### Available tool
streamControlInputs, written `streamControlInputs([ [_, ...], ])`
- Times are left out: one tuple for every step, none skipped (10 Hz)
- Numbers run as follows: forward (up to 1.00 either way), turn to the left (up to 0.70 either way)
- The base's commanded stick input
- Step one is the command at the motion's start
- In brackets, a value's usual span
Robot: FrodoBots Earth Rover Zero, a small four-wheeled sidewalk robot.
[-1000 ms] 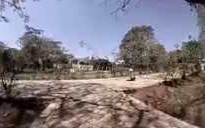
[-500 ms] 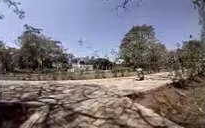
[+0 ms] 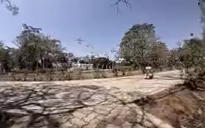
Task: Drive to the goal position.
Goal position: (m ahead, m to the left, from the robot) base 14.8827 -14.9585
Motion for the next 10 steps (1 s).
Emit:
streamControlInputs([
  [0.85, 0.00],
  [0.85, 0.00],
  [0.85, 0.00],
  [0.85, 0.00],
  [0.85, 0.00],
  [0.85, 0.00],
  [0.85, 0.00],
  [0.85, 0.00],
  [0.85, 0.00],
  [0.85, 0.00],
])
